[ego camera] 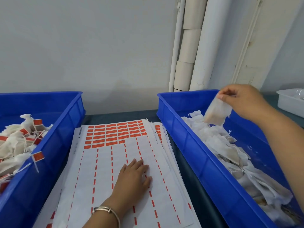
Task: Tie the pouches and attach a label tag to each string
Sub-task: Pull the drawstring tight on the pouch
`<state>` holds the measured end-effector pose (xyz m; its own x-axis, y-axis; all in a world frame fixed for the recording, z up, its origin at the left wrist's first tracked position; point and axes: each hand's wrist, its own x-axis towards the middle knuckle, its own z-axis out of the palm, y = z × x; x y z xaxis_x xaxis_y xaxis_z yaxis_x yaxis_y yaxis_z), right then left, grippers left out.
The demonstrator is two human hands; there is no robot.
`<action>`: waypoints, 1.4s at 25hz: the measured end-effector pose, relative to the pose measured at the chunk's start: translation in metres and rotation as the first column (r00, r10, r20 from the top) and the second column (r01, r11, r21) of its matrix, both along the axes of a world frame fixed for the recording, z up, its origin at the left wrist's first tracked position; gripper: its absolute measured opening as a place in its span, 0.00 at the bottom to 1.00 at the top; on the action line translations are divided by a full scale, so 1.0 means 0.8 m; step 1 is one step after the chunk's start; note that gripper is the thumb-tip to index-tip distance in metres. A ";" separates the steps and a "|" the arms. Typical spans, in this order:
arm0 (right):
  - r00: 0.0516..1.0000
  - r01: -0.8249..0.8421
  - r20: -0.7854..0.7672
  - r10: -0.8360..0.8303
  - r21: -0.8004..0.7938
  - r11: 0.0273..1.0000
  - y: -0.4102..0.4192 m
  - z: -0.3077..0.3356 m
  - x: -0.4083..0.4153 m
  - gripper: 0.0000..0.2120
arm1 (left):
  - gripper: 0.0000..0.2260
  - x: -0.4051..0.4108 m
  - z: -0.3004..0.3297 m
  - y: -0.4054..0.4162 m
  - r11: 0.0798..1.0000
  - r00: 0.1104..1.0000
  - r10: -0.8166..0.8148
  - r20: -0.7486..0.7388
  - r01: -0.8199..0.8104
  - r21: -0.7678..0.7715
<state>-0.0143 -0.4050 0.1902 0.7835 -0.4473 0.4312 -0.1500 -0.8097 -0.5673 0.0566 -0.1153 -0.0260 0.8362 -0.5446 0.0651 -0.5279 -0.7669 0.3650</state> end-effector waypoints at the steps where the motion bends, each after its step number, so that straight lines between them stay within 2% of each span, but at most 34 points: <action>1: 0.998 -0.048 0.043 0.049 -0.014 0.999 0.019 0.010 0.001 0.08 | 0.21 0.000 0.012 -0.001 0.997 0.999 0.019 -0.039 -0.022 -0.075; 4: 0.972 -0.225 0.071 0.226 -0.023 0.974 0.082 0.022 0.012 0.09 | 0.22 -0.001 0.062 0.003 0.924 0.988 0.054 -0.145 -0.105 -0.369; 6: 0.929 -0.371 0.023 0.370 0.025 0.928 0.129 0.011 0.024 0.11 | 0.29 -0.005 0.103 0.014 0.795 0.981 0.004 -0.192 -0.120 -0.594; 8: 0.858 -0.506 -0.048 0.512 0.098 0.857 0.178 -0.013 0.038 0.12 | 0.33 -0.004 0.136 0.027 0.702 0.980 -0.042 -0.196 -0.111 -0.703; 9: 0.816 -0.561 -0.078 0.572 0.132 0.818 0.200 -0.027 0.046 0.12 | 0.32 0.000 0.145 0.034 0.718 0.984 -0.021 -0.178 -0.109 -0.687; 11: 0.760 -0.618 -0.101 0.641 0.191 0.763 0.236 -0.055 0.064 0.10 | 0.18 0.011 0.149 0.048 0.805 0.986 0.089 -0.143 -0.156 -0.573; 13: 0.754 -0.601 -0.123 0.645 0.265 0.754 0.252 -0.081 0.081 0.07 | 0.05 0.022 0.139 0.063 0.813 0.960 0.185 -0.211 -0.270 -0.515; 17: 0.737 -0.497 -0.276 0.617 0.398 0.771 0.248 -0.128 0.093 0.02 | 0.05 0.036 0.107 0.086 0.671 0.866 0.197 -0.459 -0.461 -0.581; 20: 0.784 -0.415 -0.230 0.576 0.496 0.763 0.240 -0.149 0.092 0.06 | 0.03 0.046 0.089 0.091 0.610 0.827 0.166 -0.538 -0.514 -0.602; 23: 0.824 -0.388 -0.193 0.532 0.492 0.780 0.237 -0.155 0.095 0.05 | 0.03 0.050 0.079 0.092 0.598 0.822 0.128 -0.555 -0.510 -0.618; 26: 0.821 -0.421 -0.188 0.539 0.440 0.793 0.244 -0.154 0.098 0.06 | 0.05 0.047 0.082 0.092 0.636 0.874 0.063 -0.483 -0.408 -0.655; 30: 0.786 -0.490 -0.164 0.596 0.421 0.763 0.256 -0.156 0.098 0.06 | 0.04 0.039 0.087 0.090 0.704 0.936 0.053 -0.349 -0.283 -0.651; 35: 0.817 -0.520 -0.090 0.569 0.309 0.796 0.262 -0.158 0.092 0.09 | 0.07 0.039 0.085 0.095 0.747 0.939 0.054 -0.341 -0.264 -0.610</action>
